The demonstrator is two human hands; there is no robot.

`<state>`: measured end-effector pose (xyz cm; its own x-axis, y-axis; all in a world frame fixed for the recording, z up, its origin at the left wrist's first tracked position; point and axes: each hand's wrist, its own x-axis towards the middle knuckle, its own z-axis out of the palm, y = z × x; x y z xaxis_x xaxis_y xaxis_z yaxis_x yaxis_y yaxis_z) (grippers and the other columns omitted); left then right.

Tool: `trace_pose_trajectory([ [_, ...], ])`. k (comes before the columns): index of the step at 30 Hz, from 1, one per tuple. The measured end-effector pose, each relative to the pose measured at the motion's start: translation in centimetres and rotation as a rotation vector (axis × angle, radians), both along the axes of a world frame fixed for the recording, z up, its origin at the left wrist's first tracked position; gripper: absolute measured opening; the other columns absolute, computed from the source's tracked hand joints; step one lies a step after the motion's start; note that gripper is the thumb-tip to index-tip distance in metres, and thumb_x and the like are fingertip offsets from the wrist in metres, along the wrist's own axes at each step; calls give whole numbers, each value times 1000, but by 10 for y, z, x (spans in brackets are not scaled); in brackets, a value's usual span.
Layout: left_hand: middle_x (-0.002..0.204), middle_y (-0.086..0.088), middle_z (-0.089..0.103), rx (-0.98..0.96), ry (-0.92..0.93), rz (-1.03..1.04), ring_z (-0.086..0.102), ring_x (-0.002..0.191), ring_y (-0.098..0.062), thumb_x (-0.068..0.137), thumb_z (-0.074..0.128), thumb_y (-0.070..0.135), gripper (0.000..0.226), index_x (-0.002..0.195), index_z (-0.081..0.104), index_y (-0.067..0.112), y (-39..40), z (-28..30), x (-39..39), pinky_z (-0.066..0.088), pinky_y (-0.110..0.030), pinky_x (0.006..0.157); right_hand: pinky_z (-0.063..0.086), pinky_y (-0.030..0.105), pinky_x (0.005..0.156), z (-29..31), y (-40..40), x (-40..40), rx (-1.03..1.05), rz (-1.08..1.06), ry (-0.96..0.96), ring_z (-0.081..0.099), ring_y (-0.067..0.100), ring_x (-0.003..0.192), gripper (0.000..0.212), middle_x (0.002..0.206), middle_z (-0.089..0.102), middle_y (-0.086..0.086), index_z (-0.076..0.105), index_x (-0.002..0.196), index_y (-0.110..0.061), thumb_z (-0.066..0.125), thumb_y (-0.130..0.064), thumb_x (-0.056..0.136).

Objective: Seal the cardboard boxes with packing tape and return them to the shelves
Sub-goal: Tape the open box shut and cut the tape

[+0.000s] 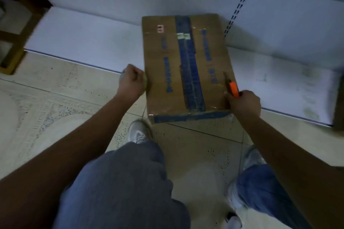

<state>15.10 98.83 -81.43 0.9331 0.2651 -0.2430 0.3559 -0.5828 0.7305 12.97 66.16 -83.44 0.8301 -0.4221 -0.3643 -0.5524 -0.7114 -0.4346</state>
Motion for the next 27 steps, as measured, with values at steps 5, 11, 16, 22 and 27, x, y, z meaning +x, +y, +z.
trace_pose_trajectory([
  [5, 115, -21, 60, 195, 140, -214, 60, 103, -38, 104, 38, 25, 24, 117, 48, 6, -22, 19, 35, 51, -50, 91, 56, 33, 61, -1, -17, 1, 107, -155, 114, 65, 23, 65, 50, 83, 67, 11, 63, 97, -4, 68, -52, 88],
  [11, 94, -13, 74, -74, 88, -455, 74, 73, -31, 104, 51, 27, 13, 96, 59, 21, -3, 95, 11, 61, -45, 69, 48, 30, 68, 85, 22, 2, 168, 41, -238, 59, 17, 73, 33, 85, 61, 3, 60, 96, -14, 66, -47, 91],
  [16, 102, -15, 73, -227, 238, -703, 71, 92, -31, 96, 64, 29, 17, 105, 63, 15, -45, 169, -23, 58, -42, 82, 43, 13, 45, 170, 89, -35, 696, 255, -87, 48, 1, 49, 22, 64, 56, -7, 66, 90, -19, 72, -40, 88],
  [22, 105, -18, 70, -192, 335, -780, 72, 88, -35, 97, 60, 8, 20, 114, 57, 16, -57, 204, -56, 61, -36, 72, 43, 27, 57, 194, 78, -63, 635, 72, -290, 48, 11, 53, 25, 81, 69, 14, 65, 89, -8, 72, -32, 89],
  [27, 96, -13, 71, -226, 301, -814, 71, 84, -35, 97, 61, 12, 15, 109, 58, 20, -72, 206, -75, 54, -28, 68, 41, 18, 47, 202, 70, -89, 725, 213, -178, 44, 5, 44, 31, 57, 48, -7, 63, 87, -14, 71, -44, 88],
])
